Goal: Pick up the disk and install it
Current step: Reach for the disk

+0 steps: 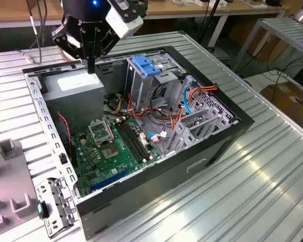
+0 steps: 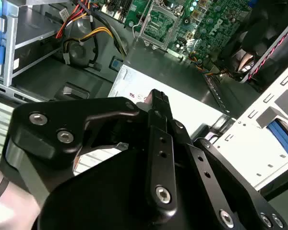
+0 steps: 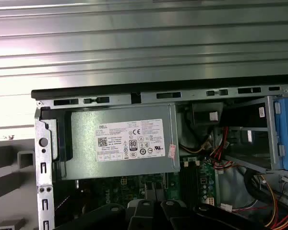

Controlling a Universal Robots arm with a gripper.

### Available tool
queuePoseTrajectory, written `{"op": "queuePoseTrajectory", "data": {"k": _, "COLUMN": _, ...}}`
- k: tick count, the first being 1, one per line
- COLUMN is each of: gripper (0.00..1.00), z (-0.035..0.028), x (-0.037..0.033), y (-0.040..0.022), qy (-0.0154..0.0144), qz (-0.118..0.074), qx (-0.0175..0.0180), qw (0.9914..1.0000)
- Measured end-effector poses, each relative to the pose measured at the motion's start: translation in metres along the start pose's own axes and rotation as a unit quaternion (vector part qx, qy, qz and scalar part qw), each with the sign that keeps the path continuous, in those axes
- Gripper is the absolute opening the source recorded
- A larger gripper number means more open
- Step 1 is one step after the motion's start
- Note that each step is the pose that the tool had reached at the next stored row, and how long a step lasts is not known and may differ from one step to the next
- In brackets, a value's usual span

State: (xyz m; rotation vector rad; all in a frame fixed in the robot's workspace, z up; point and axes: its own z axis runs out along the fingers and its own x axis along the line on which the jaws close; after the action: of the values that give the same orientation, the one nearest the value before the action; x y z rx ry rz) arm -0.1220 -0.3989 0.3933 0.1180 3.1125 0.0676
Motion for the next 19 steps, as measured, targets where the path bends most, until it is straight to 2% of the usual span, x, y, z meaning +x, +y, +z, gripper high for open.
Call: {"op": "queuePoseTrajectory", "data": {"k": 19, "gripper": 0.11, "z": 0.0003, "x": 0.0044, "y": -0.0003, "qy": 0.0000, "qz": 0.000, "qx": 0.0000, "qw": 1.00000}}
